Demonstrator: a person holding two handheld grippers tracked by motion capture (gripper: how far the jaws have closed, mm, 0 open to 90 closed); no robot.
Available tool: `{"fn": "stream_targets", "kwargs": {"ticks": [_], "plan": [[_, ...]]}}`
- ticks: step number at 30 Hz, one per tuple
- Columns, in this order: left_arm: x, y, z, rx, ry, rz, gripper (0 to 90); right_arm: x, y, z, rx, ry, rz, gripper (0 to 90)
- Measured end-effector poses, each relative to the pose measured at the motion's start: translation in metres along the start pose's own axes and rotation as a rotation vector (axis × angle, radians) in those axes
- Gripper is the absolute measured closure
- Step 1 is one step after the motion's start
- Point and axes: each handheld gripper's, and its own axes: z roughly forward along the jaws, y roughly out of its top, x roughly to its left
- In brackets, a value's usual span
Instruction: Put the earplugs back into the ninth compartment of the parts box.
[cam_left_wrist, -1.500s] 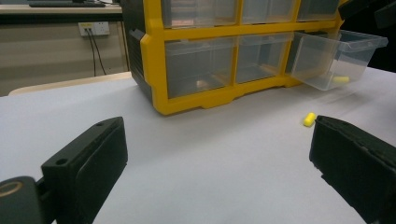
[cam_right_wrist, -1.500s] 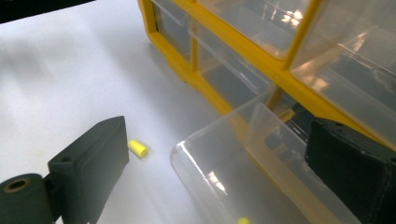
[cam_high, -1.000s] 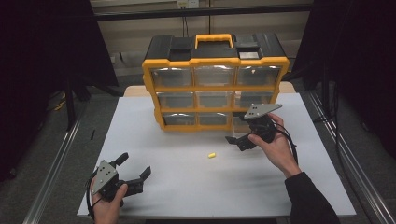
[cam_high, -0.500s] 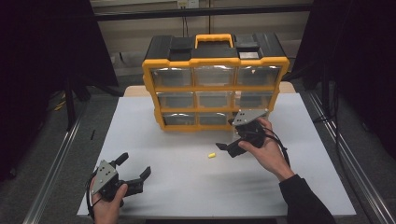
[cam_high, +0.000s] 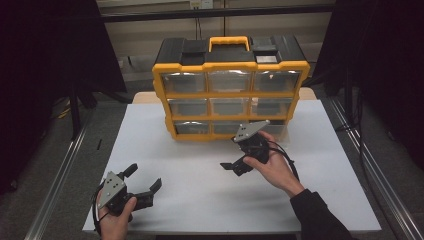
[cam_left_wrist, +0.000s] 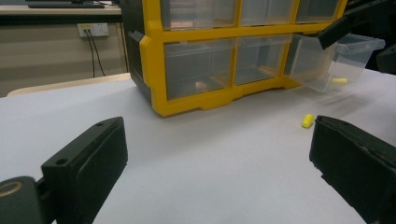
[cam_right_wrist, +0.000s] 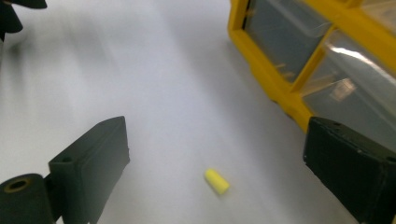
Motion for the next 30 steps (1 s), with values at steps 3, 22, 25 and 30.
{"fn": "stream_targets", "kwargs": {"ticks": [3,22,25,30], "plan": [[0.0,0.0,0.0,-0.002,-0.001,-0.005,4.3,0.005,0.001,0.008,0.027,0.021,-0.013,4.3],[0.0,0.0,0.0,-0.001,0.0,-0.003,4.4,0.011,-0.007,0.048,0.204,0.082,-0.065,12.0],[0.0,0.0,0.0,0.001,0.001,-0.002,4.3,0.01,-0.008,0.051,0.224,0.087,-0.067,14.0],[0.0,0.0,0.0,0.001,0.001,-0.002,4.3,0.009,-0.011,0.056,0.249,0.095,-0.064,15.5]]}}
